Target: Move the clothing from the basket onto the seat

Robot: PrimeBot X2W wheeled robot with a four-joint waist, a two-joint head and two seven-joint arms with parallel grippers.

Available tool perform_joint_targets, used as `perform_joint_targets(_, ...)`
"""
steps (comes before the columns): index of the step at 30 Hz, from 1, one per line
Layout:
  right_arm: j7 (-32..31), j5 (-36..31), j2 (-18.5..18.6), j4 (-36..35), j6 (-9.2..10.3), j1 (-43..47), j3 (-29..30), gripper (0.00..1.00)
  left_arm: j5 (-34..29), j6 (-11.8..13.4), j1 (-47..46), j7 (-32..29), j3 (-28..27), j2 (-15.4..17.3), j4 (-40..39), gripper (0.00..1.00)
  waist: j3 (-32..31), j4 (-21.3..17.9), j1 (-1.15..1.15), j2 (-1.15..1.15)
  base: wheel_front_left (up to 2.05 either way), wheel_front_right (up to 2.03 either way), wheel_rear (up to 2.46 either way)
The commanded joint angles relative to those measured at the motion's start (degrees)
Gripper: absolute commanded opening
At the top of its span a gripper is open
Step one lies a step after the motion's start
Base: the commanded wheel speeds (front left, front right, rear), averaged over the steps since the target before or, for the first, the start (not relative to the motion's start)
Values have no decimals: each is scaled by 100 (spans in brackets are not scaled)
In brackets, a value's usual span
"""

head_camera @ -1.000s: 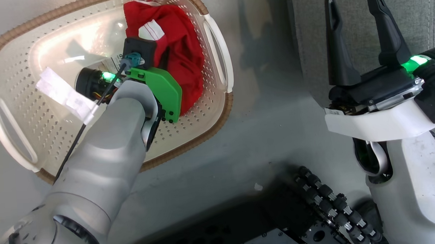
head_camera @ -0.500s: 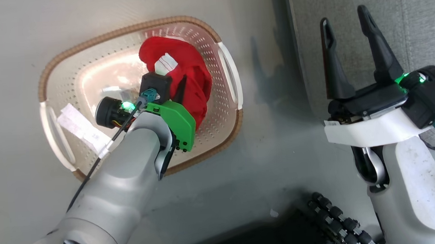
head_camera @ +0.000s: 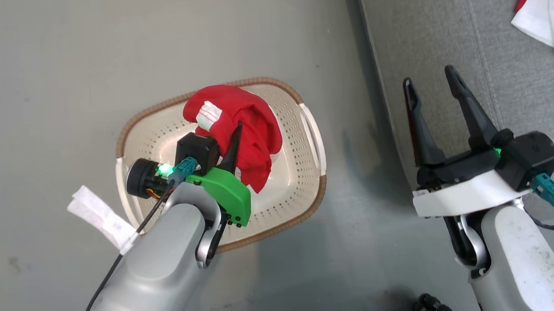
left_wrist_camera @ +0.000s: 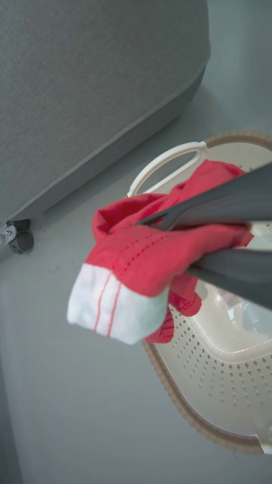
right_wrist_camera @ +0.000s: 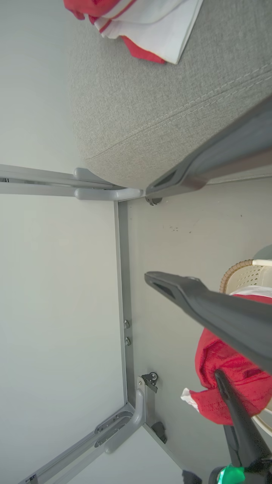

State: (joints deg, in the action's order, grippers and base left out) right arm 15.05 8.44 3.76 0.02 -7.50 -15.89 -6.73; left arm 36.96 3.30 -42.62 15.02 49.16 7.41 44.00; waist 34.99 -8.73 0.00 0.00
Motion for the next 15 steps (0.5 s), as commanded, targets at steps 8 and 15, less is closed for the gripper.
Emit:
perform_joint_targets(8,-88,17,-13,42,2,384,42,100,-687,107,615,21,-767,405,-1417,0,-1032,397,0,0,0,0,0)
perform_joint_targets(15,-200,45,-20,33,2,552,-6,100,-1054,198,1014,20,-1492,581,-2515,0,-1430,464,0,0,0,0,0)
